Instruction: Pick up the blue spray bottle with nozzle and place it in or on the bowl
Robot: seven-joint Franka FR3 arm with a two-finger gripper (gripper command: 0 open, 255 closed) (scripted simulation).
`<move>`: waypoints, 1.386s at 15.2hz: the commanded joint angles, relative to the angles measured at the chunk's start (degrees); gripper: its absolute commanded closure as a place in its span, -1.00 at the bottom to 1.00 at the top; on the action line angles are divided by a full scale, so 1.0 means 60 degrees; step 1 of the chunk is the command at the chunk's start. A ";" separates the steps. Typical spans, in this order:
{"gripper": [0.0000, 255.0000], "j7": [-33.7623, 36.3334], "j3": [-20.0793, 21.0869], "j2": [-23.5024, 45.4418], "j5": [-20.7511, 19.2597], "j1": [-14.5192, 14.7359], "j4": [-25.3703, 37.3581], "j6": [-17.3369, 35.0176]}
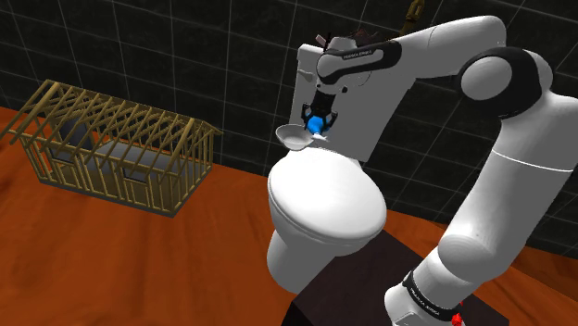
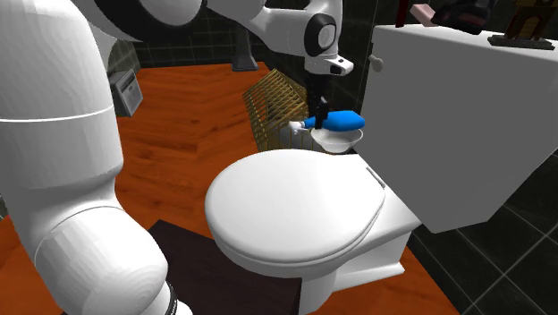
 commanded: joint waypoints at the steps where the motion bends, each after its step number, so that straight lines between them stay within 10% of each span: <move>1: 1.00 -0.0034 -0.0007 0.0822 0.0033 -0.0032 0.1208 -0.0385; 8: 1.00 -0.0103 0.0008 0.4406 0.0149 -0.0212 0.6813 -0.2409; 21: 1.00 -0.0155 -0.0043 0.4575 0.0206 -0.0152 0.5419 -0.0849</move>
